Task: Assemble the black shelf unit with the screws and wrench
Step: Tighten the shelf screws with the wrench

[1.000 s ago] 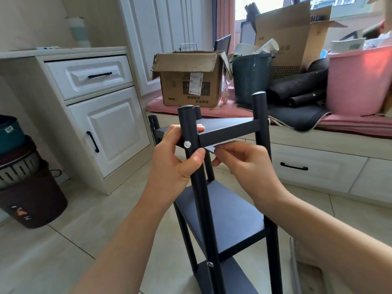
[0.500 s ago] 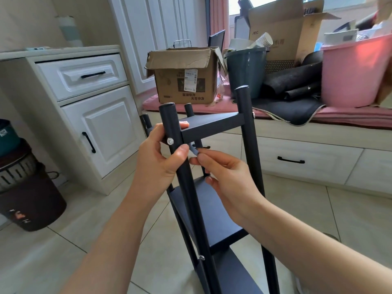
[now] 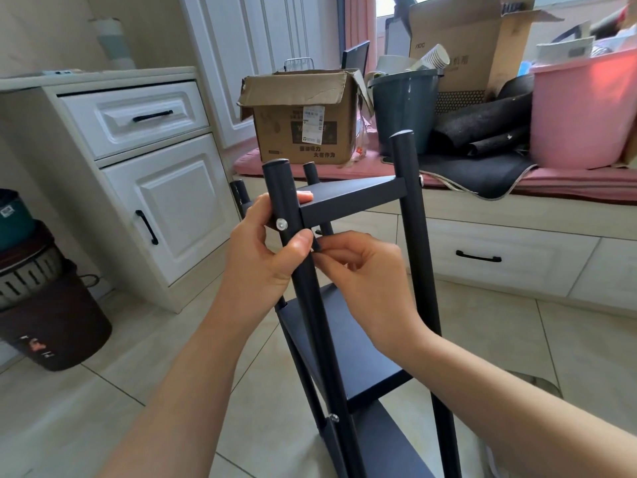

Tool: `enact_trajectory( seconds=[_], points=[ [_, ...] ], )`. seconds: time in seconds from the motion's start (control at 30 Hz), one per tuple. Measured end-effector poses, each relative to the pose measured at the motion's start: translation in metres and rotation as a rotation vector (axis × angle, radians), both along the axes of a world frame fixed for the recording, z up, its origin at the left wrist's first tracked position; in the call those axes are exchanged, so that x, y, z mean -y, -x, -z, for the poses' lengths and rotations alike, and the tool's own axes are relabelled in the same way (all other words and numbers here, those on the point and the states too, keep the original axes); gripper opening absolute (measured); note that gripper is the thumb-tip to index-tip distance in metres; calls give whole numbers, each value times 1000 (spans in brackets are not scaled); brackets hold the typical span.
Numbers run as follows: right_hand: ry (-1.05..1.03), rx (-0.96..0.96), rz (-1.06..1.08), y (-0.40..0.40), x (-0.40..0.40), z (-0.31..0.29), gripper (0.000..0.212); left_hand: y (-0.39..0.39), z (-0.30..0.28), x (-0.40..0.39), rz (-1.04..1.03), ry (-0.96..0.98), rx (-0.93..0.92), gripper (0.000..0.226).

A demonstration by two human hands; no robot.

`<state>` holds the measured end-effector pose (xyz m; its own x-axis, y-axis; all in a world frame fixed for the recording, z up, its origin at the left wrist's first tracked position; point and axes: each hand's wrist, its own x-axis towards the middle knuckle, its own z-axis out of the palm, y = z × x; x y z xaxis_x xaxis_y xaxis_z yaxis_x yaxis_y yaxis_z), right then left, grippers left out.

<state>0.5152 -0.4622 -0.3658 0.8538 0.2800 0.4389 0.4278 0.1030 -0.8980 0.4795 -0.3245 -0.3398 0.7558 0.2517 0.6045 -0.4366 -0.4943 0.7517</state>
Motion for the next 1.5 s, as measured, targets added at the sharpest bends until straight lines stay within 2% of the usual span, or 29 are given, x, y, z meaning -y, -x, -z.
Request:
enact_trajectory(
  seconds=[0.2,0.5,0.93,1.07,1.17,1.37,1.5],
  points=[
    [199,214,73,-4,-2,0,16,-1,1,0,2,-2,4,36],
    [245,400,189,-14,-5,10,12,0,1,0,1,-15,-7,35],
    [127,444,218,-26,-25,15,12,-4,3,-3,16,0,4,35],
    [50,519,264,-29,-36,18,24,-5,3,-1,39,15,20,37],
    [-1,486,234,-31,-44,19,28,-5,4,-1,40,18,24,38],
    [-1,473,193,-34,-46,21,16,-5,4,-2,39,30,38,37],
    [40,453,136,-31,-35,20,16,-5,4,-2,43,24,25,37]
  ],
)
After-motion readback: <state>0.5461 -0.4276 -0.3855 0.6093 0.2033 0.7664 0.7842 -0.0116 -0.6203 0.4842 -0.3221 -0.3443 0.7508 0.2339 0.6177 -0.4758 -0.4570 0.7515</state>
